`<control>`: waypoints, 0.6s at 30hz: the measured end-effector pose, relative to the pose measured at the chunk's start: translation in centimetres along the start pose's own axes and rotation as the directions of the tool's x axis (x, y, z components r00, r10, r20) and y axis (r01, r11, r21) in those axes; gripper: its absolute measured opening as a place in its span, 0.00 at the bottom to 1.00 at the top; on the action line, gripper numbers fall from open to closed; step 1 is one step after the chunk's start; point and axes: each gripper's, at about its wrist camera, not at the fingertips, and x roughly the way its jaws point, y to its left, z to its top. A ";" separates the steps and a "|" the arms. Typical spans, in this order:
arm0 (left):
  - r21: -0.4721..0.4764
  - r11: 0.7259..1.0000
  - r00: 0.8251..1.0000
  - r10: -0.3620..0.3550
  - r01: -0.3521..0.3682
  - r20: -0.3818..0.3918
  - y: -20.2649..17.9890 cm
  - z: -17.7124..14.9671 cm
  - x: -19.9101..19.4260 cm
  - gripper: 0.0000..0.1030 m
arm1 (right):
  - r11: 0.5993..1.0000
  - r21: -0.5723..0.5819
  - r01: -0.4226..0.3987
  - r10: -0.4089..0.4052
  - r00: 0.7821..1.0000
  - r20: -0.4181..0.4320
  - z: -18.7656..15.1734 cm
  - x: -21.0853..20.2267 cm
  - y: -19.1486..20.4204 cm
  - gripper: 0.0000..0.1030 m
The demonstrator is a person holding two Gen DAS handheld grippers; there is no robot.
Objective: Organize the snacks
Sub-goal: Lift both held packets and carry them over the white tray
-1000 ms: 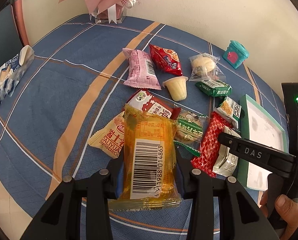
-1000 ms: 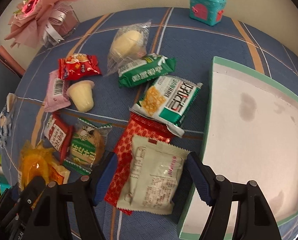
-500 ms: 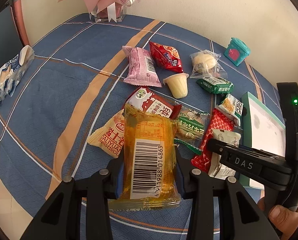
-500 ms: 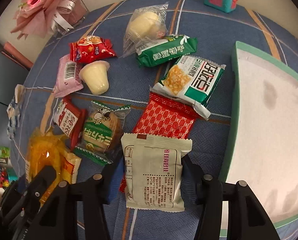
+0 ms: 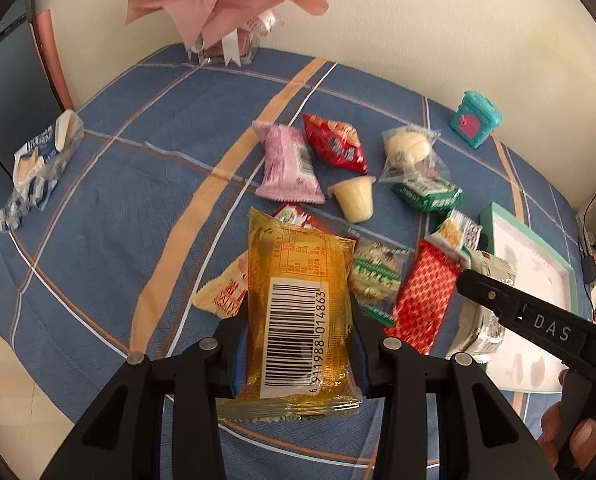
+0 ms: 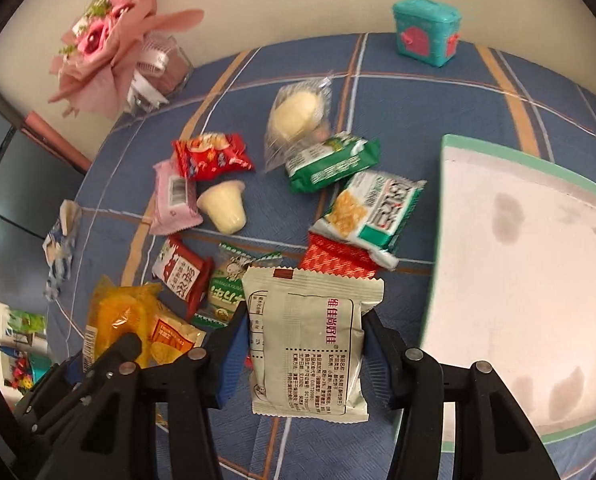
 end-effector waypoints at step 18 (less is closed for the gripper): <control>0.306 0.944 0.993 -0.112 0.122 -0.049 -18.6 2.3 -0.5 0.41 | 0.926 0.361 0.114 -0.159 0.983 0.095 1.8 -6.0 -15.8 0.54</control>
